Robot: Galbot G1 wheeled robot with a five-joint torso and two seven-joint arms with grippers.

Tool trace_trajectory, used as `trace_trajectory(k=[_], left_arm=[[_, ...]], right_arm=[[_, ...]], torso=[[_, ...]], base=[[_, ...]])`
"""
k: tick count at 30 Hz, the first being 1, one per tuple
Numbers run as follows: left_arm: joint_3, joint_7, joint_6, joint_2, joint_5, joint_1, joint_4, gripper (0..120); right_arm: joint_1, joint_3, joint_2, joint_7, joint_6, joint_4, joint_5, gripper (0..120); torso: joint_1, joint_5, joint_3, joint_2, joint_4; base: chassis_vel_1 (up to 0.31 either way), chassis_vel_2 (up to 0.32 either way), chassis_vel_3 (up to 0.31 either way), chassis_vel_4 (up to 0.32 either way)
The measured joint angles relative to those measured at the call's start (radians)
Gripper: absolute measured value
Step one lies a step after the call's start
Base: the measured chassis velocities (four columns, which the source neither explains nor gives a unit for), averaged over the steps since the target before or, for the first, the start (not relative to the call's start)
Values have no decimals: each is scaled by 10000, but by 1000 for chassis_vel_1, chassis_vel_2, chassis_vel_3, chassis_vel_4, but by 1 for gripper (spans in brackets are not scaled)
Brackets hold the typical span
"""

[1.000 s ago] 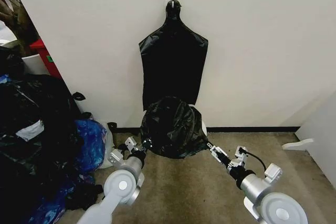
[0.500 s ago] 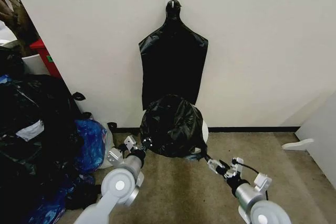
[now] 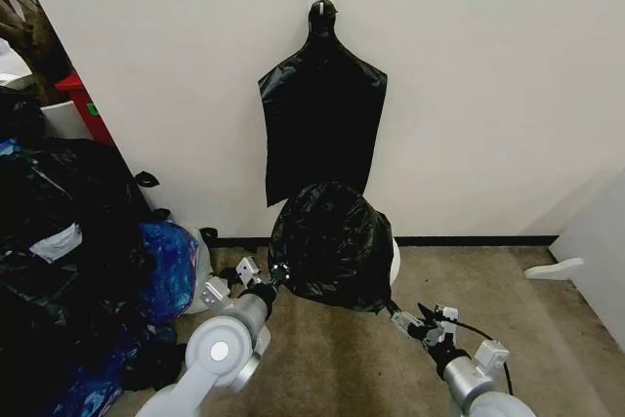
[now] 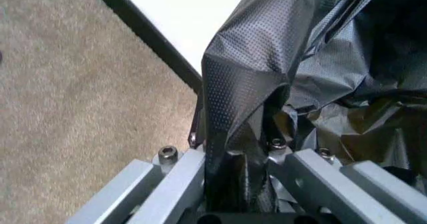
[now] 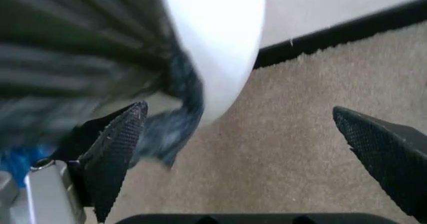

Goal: Place the garbage bag over the trash bin.

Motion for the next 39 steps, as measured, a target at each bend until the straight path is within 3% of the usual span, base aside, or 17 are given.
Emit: trace_trajectory(k=[5,6,11,12,14,19,26,30,33,34,37,39], left_arm=[[161,718,-122,162,2328,-79,679,3],[161,718,-122,162,2328,-79,679,3],[673,2022,-665,475,5769,-97,1538,3],[673,2022,-665,475,5769,-97,1538,3],[1202,2412,-895,653,6641,-265,1786,3],[2160,3059,-1494,533,8218,-799,2683,3],[2660,3067,-1882,256,8918,-1023,3102,3],[2911,3045,-2027,218,9320,-1189,3057,3],[3100,3031,-2119,164,9738,-1310,2938,3],[3100,3031,-2119,164,9738,-1310,2938,3],[3055,3180,-2216,215,10306,-1270,2782,3],[2977,3248,-2287,280,10518,-1200,2689,3]], right_arm=[[-845,235,139,-244,1482,697,-2213,100],[-845,235,139,-244,1482,697,-2213,100],[-1097,750,-284,358,1298,2959,-2909,100],[-1097,750,-284,358,1298,2959,-2909,100],[-833,490,-674,940,838,3546,-2975,100],[670,-827,-2016,2888,-1488,4380,-1956,100],[2128,-1825,-3229,3727,-2382,4181,-305,96],[3271,-2852,-3061,4776,-2834,3773,1087,84],[4637,-3946,-2317,6488,-3123,3116,2530,70],[4637,-3946,-2317,6488,-3123,3116,2530,70],[5535,-4534,-1537,8456,-3090,2814,3753,55],[5753,-4585,-1184,9035,-3005,2671,4006,49]], torso=[[0,3,0,0,1],[0,3,0,0,1],[0,-2,0,0,4],[0,-2,0,0,4],[0,2,0,0,3],[0,3,1,0,4],[0,2,2,0,1],[0,2,2,0,1],[0,2,3,-1,2],[0,2,3,-1,2],[0,1,2,0,4],[0,0,1,0,4]], base=[[0,0,0,0],[0,0,0,0],[0,0,0,0],[0,0,0,0],[0,0,0,0],[0,0,0,0],[0,0,0,0],[0,0,0,0],[0,0,0,0],[0,0,0,0],[0,0,0,0],[0,0,0,0]])
